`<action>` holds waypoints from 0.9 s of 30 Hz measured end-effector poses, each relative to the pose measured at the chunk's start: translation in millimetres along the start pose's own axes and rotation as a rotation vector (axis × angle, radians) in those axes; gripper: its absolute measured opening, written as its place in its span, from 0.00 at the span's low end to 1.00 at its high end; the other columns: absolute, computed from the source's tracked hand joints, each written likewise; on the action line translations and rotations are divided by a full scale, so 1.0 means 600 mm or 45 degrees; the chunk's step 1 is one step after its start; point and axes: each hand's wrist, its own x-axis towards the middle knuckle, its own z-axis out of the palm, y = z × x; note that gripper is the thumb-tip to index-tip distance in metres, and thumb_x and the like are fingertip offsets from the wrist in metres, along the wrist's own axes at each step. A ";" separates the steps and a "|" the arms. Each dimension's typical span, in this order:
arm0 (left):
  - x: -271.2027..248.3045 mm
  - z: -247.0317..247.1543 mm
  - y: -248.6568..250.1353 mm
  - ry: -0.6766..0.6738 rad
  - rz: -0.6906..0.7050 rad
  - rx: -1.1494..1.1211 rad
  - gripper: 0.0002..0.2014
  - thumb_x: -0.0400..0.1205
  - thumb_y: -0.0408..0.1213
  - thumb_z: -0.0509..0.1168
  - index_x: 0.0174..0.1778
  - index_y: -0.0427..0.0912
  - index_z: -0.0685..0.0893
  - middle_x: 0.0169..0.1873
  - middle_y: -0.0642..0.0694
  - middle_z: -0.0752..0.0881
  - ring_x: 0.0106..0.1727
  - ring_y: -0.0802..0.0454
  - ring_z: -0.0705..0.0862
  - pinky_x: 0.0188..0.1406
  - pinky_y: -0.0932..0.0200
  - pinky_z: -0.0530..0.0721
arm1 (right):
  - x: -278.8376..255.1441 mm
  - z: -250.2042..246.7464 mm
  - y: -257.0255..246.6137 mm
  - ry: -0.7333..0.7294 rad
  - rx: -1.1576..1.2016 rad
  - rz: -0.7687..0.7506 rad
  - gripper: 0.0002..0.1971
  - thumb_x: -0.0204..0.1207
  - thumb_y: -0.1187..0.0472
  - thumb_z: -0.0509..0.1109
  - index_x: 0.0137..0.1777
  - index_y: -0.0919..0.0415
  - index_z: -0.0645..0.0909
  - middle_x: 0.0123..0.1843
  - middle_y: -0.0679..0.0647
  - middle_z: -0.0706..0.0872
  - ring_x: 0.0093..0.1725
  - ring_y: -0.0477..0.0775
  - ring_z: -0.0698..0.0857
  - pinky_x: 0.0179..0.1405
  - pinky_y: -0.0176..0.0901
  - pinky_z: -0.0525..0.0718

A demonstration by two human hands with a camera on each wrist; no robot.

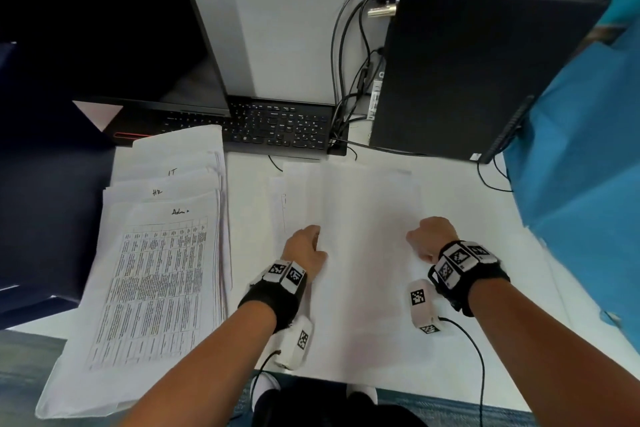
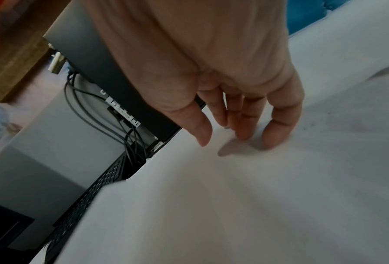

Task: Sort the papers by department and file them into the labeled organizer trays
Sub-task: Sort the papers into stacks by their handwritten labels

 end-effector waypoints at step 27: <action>0.003 -0.003 -0.008 0.029 0.036 -0.572 0.16 0.87 0.37 0.55 0.70 0.45 0.73 0.62 0.53 0.81 0.66 0.53 0.78 0.68 0.58 0.72 | -0.003 -0.010 0.033 0.103 0.826 -0.090 0.08 0.79 0.66 0.68 0.56 0.66 0.82 0.38 0.56 0.81 0.39 0.55 0.77 0.41 0.45 0.77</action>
